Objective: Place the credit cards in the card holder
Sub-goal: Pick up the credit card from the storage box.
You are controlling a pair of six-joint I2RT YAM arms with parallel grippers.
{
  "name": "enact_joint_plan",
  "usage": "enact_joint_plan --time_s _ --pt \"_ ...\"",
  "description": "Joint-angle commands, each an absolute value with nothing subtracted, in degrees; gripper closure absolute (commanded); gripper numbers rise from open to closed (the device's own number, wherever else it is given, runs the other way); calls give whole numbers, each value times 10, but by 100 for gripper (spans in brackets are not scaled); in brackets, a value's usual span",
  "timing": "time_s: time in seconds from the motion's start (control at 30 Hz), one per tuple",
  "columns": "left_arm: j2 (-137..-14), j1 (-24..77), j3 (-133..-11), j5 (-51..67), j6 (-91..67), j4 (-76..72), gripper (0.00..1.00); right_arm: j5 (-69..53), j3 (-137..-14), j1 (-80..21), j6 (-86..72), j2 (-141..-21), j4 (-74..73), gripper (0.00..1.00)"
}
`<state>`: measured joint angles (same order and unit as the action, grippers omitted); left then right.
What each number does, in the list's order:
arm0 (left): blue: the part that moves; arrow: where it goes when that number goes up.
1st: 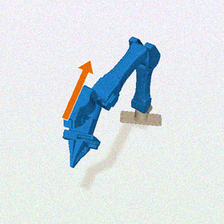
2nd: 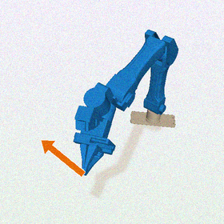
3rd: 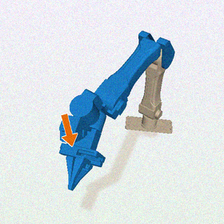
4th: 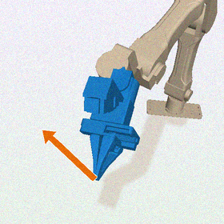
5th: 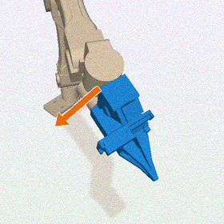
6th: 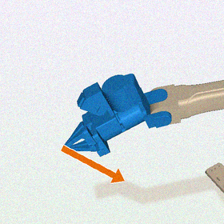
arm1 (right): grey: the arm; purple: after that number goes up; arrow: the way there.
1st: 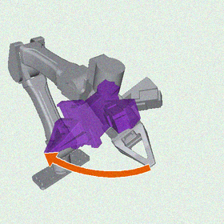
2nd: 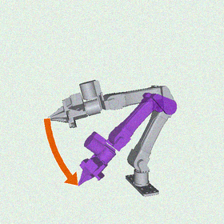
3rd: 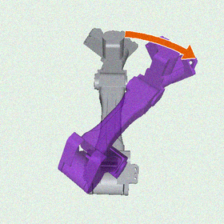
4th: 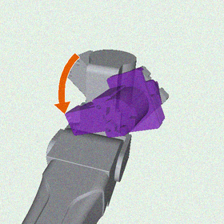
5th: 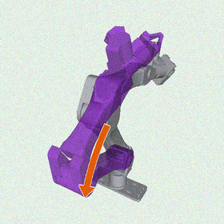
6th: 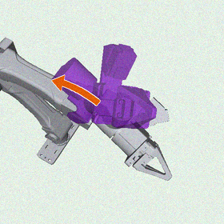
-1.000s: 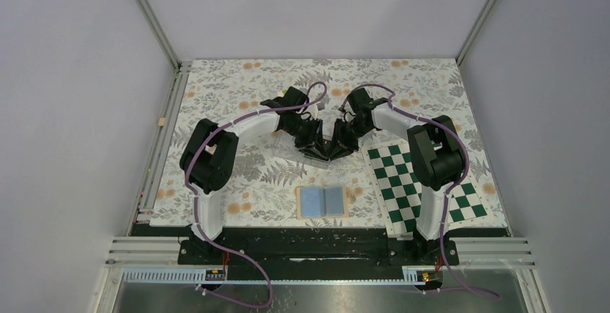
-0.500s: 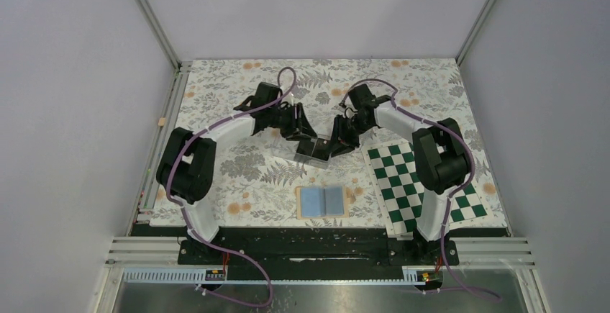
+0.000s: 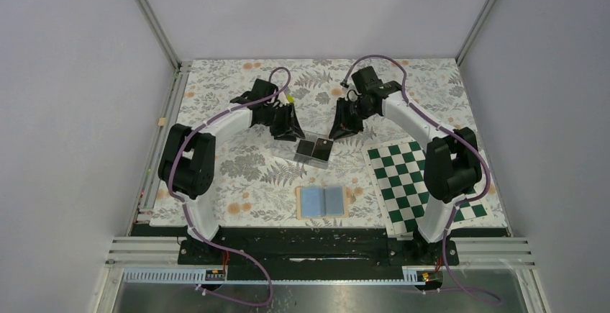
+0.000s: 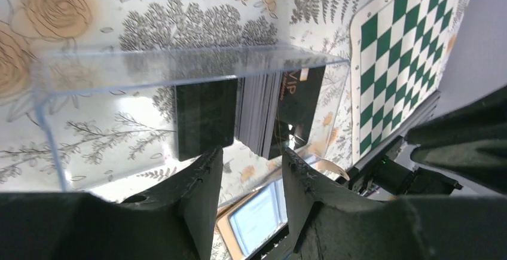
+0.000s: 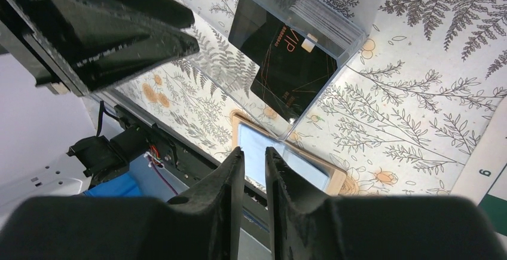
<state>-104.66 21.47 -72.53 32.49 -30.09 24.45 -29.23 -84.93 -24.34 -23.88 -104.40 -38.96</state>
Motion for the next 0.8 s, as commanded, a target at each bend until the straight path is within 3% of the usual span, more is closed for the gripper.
enact_joint_plan --time_s 0.0,0.23,0.47,0.77 --pt "-1073 211 -773 291 -261 290 59 -279 -870 -251 -225 -1055 -416 75" --pt "-1090 241 -781 337 -291 256 61 -267 -845 -251 -228 -1069 -408 72" --pt "-1112 278 -804 324 -302 256 68 -283 -820 -251 -241 -1083 -382 62" --pt "-1127 289 -824 296 -304 271 76 -294 -806 -251 -245 -1101 -371 61"
